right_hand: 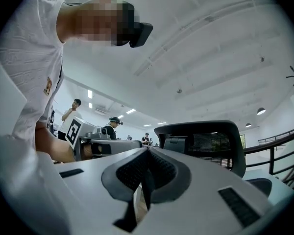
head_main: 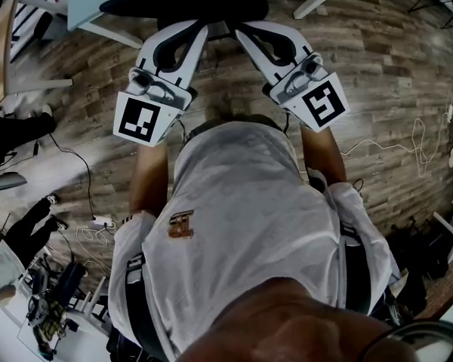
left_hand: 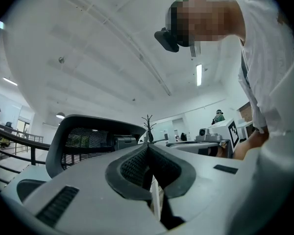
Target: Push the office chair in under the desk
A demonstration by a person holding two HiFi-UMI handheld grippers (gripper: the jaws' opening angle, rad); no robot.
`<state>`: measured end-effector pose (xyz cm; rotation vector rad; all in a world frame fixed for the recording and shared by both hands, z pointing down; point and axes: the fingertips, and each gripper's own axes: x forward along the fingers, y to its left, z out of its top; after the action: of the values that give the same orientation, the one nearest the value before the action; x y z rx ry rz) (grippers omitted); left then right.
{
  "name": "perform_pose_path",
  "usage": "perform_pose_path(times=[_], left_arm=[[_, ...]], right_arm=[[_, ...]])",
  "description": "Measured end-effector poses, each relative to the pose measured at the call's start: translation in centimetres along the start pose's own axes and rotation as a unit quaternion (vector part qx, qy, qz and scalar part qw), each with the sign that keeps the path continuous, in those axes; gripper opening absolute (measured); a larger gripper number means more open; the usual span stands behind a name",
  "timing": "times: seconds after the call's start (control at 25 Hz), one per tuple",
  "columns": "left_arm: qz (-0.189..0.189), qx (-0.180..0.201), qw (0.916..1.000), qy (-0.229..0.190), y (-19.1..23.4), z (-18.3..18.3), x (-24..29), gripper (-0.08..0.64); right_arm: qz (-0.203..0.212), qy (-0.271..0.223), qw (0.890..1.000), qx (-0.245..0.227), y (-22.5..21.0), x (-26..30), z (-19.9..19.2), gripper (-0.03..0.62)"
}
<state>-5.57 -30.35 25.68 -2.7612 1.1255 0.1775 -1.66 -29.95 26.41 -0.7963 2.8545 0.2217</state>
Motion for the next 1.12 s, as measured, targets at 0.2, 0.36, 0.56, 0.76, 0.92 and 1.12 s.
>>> perform_pose_path(times=[0.2,0.36,0.56,0.76,0.92,1.12], left_arm=[[-0.001,-0.005,0.9999,0.009,-0.6,-0.6,-0.4,0.018],[-0.008,-0.01,0.9997,0.019,-1.1,-1.3,-0.5,0.018],[-0.008,-0.013,0.9996,0.025,-1.2,-1.6,-0.5,0.018],[-0.008,-0.012,0.9996,0.026,-1.1,-1.5,-0.7,0.018],[-0.011,-0.013,0.9995,0.026,-1.1,-1.4,-0.7,0.018],[-0.015,-0.014,0.9994,0.028,-1.1,-1.4,-0.7,0.018]], right_arm=[[0.001,0.0,1.0,0.012,0.7,0.0,-0.5,0.034],[0.003,0.0,1.0,0.017,0.9,0.1,-0.8,0.034],[0.008,0.002,1.0,0.02,1.1,0.3,-1.0,0.033],[0.008,0.002,1.0,0.02,1.1,0.3,-1.0,0.032],[0.007,0.002,1.0,0.018,1.1,0.3,-0.8,0.032],[0.007,0.003,1.0,0.017,1.1,0.3,-0.7,0.032]])
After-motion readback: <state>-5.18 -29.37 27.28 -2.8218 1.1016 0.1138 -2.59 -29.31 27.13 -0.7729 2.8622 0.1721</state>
